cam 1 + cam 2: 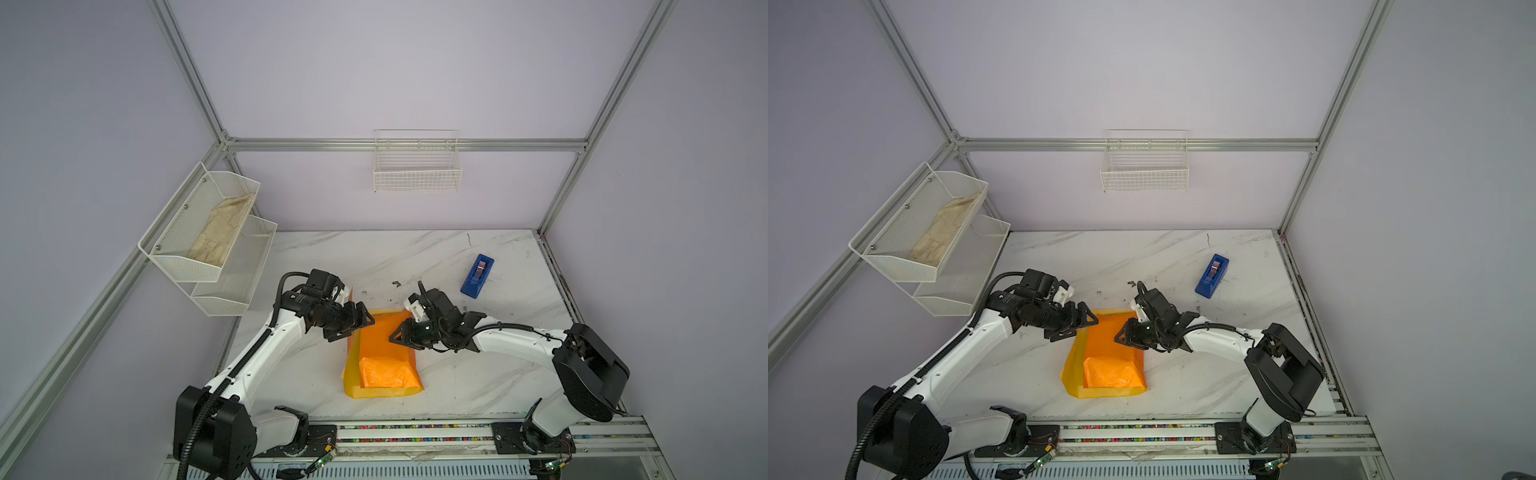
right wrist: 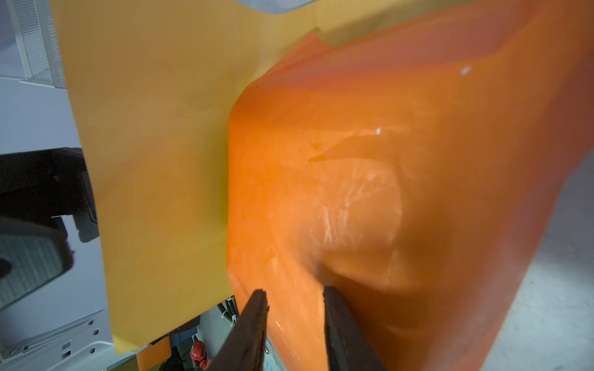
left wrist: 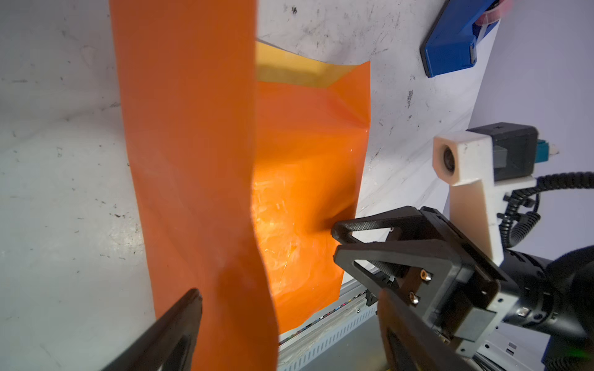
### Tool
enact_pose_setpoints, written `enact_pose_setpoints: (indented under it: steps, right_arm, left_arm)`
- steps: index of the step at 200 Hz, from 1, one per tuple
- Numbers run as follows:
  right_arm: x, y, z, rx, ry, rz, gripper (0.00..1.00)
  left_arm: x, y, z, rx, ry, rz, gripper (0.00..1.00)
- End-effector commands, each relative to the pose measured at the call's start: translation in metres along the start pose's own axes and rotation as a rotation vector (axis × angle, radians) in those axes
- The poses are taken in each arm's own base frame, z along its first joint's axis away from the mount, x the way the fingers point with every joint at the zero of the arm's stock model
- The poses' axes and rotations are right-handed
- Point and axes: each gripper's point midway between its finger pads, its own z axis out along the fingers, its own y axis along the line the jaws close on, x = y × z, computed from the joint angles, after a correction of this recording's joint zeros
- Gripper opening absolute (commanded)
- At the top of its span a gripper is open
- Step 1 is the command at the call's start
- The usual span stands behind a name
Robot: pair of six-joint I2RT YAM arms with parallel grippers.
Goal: Wrap a gift box in wrapping paper
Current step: Adjust the wrapping paper for the gift box.
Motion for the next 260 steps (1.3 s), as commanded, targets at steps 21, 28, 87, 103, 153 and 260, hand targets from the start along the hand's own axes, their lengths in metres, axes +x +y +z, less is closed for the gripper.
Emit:
enact_pose_setpoints:
  steps: [21,28,87,103,153,260]
  right_arm:
    - [0.017,-0.027,0.008,0.078,0.051,0.04,0.34]
    - [0.017,-0.027,0.007,0.079,0.052,0.04,0.34]
    - [0.016,-0.029,0.008,0.086,0.048,0.041,0.33]
    - [0.017,-0.031,0.009,0.09,0.051,0.043,0.32]
    - [0.016,-0.034,0.013,0.091,0.048,0.049,0.31]
    - [0.018,-0.036,0.015,0.079,0.046,0.063,0.3]
  left_arm:
    - [-0.012,-0.009,-0.017,-0.06,-0.049,0.073,0.51]
    - [-0.012,-0.01,-0.019,-0.061,-0.052,0.077,0.44]
    - [-0.013,-0.024,-0.029,-0.046,-0.055,0.087,0.11]
    - [-0.013,-0.034,-0.031,-0.014,-0.046,0.076,0.08]
    - [-0.015,-0.063,-0.022,0.129,-0.017,0.009,0.04]
    - [0.006,-0.056,0.062,0.088,0.148,-0.052,0.05]
